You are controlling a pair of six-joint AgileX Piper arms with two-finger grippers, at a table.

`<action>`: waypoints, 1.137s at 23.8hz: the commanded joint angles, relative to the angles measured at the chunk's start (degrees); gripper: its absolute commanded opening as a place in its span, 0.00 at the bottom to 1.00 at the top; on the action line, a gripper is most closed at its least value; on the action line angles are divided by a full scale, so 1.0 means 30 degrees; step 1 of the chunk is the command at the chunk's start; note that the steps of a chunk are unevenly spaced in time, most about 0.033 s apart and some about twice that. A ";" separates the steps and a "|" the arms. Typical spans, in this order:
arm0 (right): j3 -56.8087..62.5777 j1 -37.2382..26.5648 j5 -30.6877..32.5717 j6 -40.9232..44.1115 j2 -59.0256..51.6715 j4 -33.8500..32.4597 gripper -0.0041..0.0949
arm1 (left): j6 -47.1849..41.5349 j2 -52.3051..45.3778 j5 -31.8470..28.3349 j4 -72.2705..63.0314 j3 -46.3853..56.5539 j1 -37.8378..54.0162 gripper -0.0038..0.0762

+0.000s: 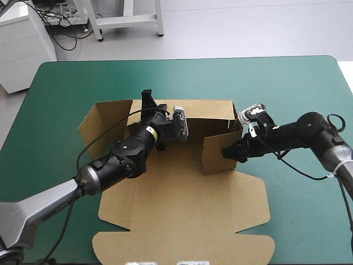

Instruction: Fold the box

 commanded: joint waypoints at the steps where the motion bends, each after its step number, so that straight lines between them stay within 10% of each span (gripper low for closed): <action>1: -0.0621 0.0072 -0.0315 -0.1331 -0.0709 0.1631 0.70 | -0.0811 -0.0265 0.0984 -0.1292 -0.0108 -0.0047 0.01; 15: -0.1659 0.3056 -0.4464 0.0377 -0.0751 -0.3052 0.55 | -0.0062 0.0224 0.1188 -0.3770 -0.0108 -0.0081 0.01; 23: -0.1747 0.3056 -0.4423 0.1159 -0.1984 -0.4130 0.08 | 0.0315 0.0262 0.1388 -0.3998 -0.0108 -0.0081 0.01; 27: -0.1747 0.3056 -0.4153 0.1220 -0.2039 -0.4004 0.02 | 0.0315 0.0262 0.1702 -0.4455 -0.0108 -0.0081 0.01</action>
